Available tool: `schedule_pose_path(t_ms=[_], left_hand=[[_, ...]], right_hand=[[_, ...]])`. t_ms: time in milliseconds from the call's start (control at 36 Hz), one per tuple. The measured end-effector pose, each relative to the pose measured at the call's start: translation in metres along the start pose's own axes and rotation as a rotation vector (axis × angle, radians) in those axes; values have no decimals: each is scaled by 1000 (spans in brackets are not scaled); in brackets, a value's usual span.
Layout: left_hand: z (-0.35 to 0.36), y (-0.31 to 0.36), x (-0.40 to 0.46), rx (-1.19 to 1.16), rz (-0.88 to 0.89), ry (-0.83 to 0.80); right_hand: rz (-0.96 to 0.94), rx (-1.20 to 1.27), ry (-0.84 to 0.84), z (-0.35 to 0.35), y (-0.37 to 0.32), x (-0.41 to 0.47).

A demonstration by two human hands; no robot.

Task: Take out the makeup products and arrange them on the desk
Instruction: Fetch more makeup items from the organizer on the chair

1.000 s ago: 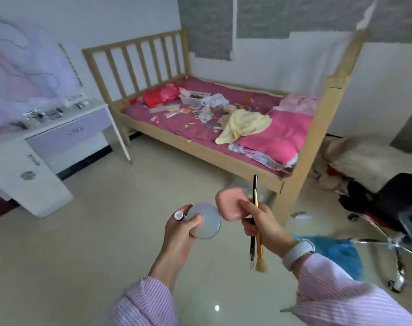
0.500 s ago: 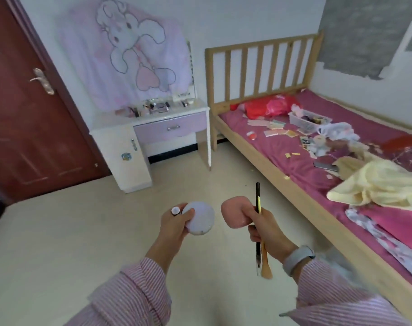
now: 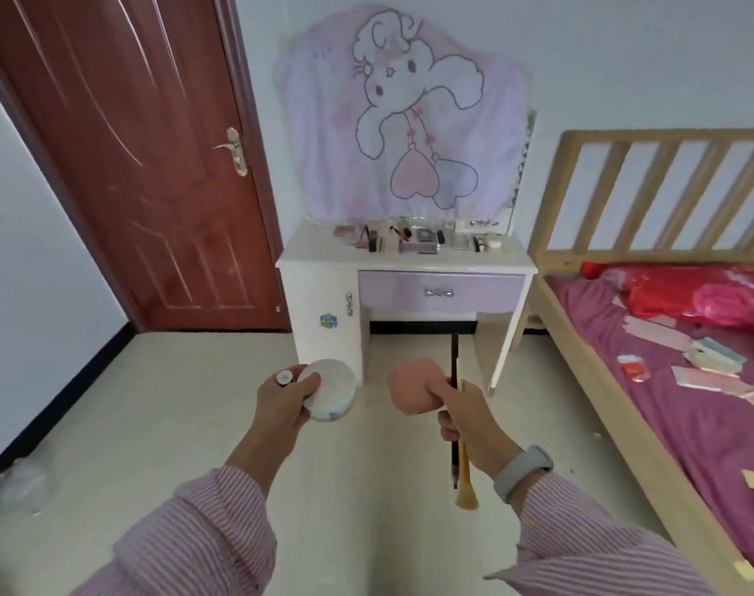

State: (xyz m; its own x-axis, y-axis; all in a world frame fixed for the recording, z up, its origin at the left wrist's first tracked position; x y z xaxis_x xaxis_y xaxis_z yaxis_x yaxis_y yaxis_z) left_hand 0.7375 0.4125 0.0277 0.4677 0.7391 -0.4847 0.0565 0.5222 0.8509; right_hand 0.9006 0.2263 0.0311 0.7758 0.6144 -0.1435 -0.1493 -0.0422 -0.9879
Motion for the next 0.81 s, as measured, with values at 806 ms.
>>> schedule_pose_path(t_ms=[806], left_hand=[[71,211,559,-209,-166,193]], right_hand=[[248,-74,-153,209,6,630]])
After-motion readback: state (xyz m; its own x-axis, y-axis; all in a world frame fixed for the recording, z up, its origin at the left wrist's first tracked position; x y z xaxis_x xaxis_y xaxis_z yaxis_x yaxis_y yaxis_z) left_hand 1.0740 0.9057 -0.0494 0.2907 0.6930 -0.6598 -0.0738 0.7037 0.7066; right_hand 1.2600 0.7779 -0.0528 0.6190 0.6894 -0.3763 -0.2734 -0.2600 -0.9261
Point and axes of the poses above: each hand's wrist, its own x-axis towards the middle knuckle, its own z-axis out of the palm, y = z × x, the point moved 7 cm from there along x, towards the middle knuckle, and after that the axes turned 12 degrees about -z, right-handed, at the moved point
